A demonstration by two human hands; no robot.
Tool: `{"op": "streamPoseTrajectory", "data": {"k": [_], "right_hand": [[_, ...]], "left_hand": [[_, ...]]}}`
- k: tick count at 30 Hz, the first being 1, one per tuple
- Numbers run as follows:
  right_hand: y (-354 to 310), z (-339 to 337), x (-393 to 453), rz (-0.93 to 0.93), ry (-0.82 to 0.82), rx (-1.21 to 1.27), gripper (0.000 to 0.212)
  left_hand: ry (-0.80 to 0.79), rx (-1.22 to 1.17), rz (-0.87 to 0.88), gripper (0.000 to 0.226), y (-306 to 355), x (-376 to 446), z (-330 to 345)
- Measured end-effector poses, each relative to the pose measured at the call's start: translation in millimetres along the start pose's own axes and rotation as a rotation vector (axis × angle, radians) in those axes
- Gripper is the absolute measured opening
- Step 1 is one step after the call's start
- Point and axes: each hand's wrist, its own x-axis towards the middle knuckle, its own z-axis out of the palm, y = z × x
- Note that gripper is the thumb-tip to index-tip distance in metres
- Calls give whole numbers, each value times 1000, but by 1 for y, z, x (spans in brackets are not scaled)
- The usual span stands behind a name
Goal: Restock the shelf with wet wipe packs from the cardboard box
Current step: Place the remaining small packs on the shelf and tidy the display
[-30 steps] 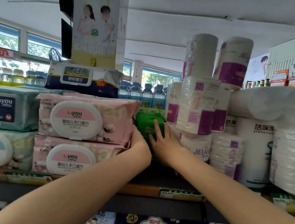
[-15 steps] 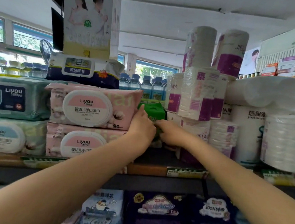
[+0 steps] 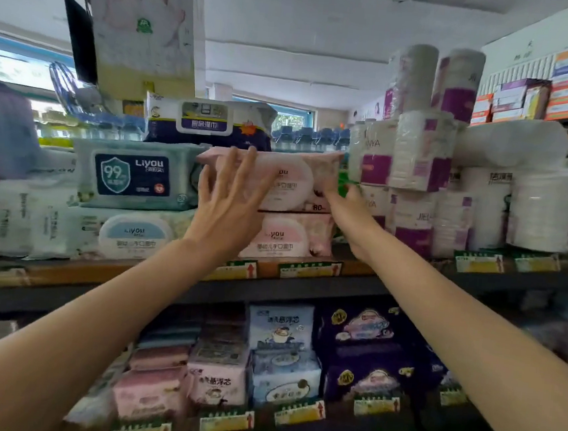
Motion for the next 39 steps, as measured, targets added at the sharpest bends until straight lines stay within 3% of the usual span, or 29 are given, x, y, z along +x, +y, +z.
{"op": "streamPoseTrajectory", "data": {"k": [3, 6, 15, 19, 21, 23, 26, 28, 30, 33, 39], "right_hand": [[0, 14, -12, -28, 84, -92, 56], [-2, 15, -19, -71, 97, -146, 46], [-12, 12, -10, -140, 108, -358, 32], [-17, 16, -6, -107, 77, -476, 29], [-19, 18, -7, -62, 61, -496, 35], [-19, 22, -10, -22, 25, -526, 55], [-23, 22, -25, -254, 113, -762, 82], [-27, 18, -35, -585, 161, -975, 88], [-30, 15, -34, -807, 93, -1148, 86], [-35, 17, -27, -815, -63, -1280, 80], [-55, 33, -19, -737, -171, -1265, 86]], "left_hand": [[70, -25, 21, 75, -9, -17, 1], [-6, -49, 38, 75, -12, -22, 8], [170, -122, 51, 78, -24, -22, 20], [169, -118, 42, 81, -32, -24, 16], [145, -108, 19, 79, -29, -25, 14], [129, -117, -41, 74, -24, -24, 11], [173, -147, -162, 70, -16, -22, 2], [146, -244, -251, 75, -13, -20, -1], [68, -405, -327, 81, -12, -18, -2], [-6, -631, -405, 77, -12, -11, -9], [35, -1309, -711, 54, -26, 16, -29]]}}
